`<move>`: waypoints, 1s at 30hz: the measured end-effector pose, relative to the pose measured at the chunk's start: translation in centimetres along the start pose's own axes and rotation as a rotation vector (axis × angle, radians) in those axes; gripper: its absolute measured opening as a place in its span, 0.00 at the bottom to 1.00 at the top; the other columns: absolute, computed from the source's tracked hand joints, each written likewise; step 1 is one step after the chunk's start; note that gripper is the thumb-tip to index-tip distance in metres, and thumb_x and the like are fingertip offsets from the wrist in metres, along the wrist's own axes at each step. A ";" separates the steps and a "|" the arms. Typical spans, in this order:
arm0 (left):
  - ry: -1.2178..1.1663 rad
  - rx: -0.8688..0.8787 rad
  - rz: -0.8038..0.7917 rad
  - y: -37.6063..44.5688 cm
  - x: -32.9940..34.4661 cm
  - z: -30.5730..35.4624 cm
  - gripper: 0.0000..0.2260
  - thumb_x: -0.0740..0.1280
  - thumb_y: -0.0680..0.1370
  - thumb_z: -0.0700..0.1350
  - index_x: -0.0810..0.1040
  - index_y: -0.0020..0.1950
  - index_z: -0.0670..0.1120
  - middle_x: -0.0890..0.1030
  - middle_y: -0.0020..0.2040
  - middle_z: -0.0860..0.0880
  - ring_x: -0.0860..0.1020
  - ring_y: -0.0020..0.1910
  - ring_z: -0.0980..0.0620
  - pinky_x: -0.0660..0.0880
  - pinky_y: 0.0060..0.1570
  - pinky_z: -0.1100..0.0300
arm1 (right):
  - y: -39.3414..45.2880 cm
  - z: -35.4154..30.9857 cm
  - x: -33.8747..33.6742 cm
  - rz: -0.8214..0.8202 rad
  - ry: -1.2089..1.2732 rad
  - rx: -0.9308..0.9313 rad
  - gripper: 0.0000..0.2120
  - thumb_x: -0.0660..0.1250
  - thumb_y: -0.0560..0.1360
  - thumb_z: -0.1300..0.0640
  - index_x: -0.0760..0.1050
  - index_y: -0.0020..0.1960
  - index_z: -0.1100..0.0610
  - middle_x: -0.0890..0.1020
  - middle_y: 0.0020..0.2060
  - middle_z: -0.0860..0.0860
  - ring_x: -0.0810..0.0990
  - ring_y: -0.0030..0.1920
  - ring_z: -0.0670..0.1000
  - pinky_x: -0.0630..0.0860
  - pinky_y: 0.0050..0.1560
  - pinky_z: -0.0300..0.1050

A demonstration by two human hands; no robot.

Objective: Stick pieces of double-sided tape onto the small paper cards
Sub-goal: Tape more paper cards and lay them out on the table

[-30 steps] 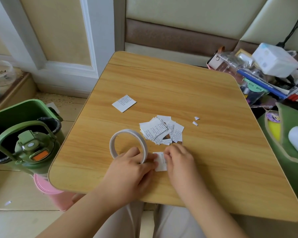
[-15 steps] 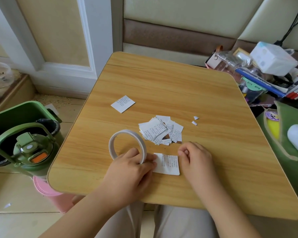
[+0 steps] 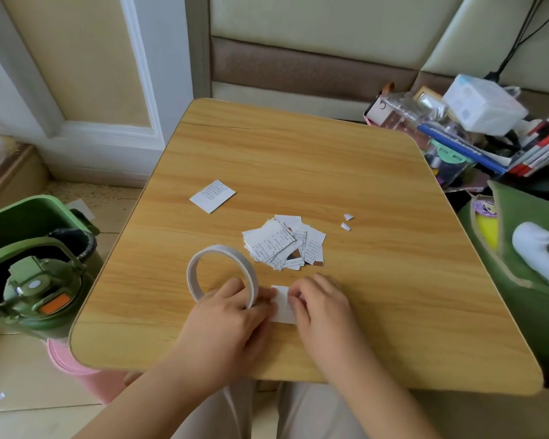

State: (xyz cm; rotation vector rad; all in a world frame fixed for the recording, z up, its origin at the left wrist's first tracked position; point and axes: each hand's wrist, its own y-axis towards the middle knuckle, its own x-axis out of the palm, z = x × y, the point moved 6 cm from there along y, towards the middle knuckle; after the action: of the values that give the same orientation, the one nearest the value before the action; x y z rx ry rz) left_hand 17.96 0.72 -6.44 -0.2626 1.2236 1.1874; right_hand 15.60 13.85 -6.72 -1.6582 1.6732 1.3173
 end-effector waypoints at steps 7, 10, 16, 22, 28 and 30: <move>0.005 -0.016 -0.018 -0.1 -0.1 0.0 0.12 0.61 0.73 0.46 0.85 0.44 0.46 0.84 0.49 0.52 0.80 0.43 0.47 0.79 0.36 0.56 | -0.2 2.5 -0.7 0.033 0.026 0.098 0.08 0.70 0.68 0.69 0.74 0.36 0.59 0.72 0.34 0.48 0.72 0.34 0.51 0.64 0.37 0.40; 0.010 -0.042 -0.029 0.1 -0.3 0.0 0.12 0.61 0.74 0.47 0.84 0.40 0.46 0.83 0.48 0.53 0.80 0.42 0.48 0.78 0.34 0.58 | 0.3 2.7 -1.3 0.013 -0.001 0.084 0.09 0.71 0.68 0.70 0.75 0.37 0.59 0.70 0.34 0.46 0.70 0.35 0.50 0.66 0.38 0.41; 0.152 -0.264 -0.042 -0.8 -2.6 -4.0 0.14 0.60 0.73 0.51 0.80 0.36 0.46 0.83 0.44 0.52 0.79 0.43 0.47 0.77 0.27 0.56 | -0.2 3.0 -2.2 0.073 0.132 0.157 0.09 0.69 0.72 0.66 0.76 0.51 0.58 0.75 0.34 0.46 0.73 0.36 0.45 0.64 0.40 0.35; 0.289 -0.609 -0.021 0.6 -5.8 -9.6 0.12 0.64 0.78 0.52 0.81 0.54 0.46 0.78 0.53 0.48 0.73 0.52 0.49 0.75 0.43 0.54 | -0.1 1.6 -1.0 -0.018 0.214 0.161 0.13 0.68 0.74 0.61 0.75 0.59 0.56 0.75 0.36 0.45 0.72 0.39 0.40 0.65 0.43 0.28; 0.166 -0.613 -0.060 2.6 -5.2 -10.3 0.18 0.61 0.79 0.48 0.72 0.69 0.47 0.71 0.67 0.49 0.69 0.64 0.48 0.71 0.58 0.53 | 1.0 0.5 -0.6 -0.017 0.193 0.136 0.12 0.69 0.74 0.62 0.77 0.57 0.57 0.76 0.38 0.46 0.73 0.41 0.46 0.73 0.49 0.44; 0.119 -0.630 -0.016 2.8 -5.5 -10.2 0.19 0.62 0.79 0.46 0.71 0.70 0.48 0.70 0.68 0.50 0.70 0.64 0.49 0.72 0.57 0.54 | 1.8 0.3 -0.7 -0.019 0.146 0.109 0.12 0.69 0.74 0.61 0.77 0.57 0.57 0.76 0.42 0.46 0.74 0.44 0.47 0.74 0.52 0.46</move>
State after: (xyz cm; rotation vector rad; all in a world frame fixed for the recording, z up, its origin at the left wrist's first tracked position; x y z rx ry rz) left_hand 10.45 -8.43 -4.79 -0.8177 0.9136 1.5387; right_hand 14.00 14.21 -5.69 -1.7370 1.7737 1.0992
